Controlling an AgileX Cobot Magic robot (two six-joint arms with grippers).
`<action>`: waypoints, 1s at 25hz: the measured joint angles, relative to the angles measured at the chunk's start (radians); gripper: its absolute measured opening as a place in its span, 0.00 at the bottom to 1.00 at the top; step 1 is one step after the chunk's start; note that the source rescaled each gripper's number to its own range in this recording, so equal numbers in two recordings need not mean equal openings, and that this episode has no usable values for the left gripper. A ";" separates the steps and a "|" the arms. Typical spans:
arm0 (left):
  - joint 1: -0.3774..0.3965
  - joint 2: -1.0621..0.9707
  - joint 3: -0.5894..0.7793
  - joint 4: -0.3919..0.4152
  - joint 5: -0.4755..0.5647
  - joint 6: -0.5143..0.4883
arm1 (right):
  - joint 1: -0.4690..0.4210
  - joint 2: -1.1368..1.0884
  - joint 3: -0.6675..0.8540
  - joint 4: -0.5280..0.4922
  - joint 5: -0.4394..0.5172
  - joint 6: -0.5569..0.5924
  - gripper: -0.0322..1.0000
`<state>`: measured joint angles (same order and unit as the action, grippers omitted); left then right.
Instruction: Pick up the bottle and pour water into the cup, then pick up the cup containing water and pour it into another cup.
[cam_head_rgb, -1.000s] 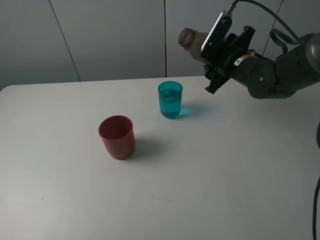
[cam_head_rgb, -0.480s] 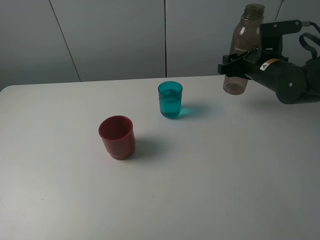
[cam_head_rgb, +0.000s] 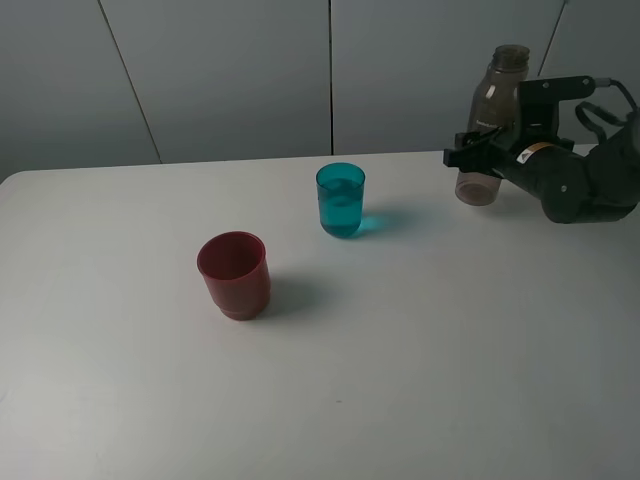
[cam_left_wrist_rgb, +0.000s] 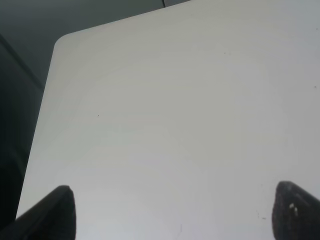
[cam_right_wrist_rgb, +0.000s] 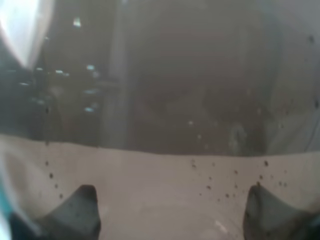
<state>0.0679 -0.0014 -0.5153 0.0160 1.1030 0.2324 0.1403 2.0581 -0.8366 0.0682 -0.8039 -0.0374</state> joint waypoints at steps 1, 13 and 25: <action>0.000 0.000 0.000 0.000 0.000 0.000 | 0.000 0.008 -0.008 0.000 -0.002 0.000 0.05; 0.000 0.000 0.000 0.000 0.000 0.000 | 0.000 0.080 -0.058 -0.006 -0.010 0.004 0.05; 0.000 0.000 0.000 0.000 0.000 0.000 | 0.000 0.085 -0.066 -0.030 0.032 0.004 0.05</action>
<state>0.0679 -0.0014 -0.5153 0.0160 1.1030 0.2324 0.1403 2.1429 -0.9027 0.0383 -0.7722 -0.0333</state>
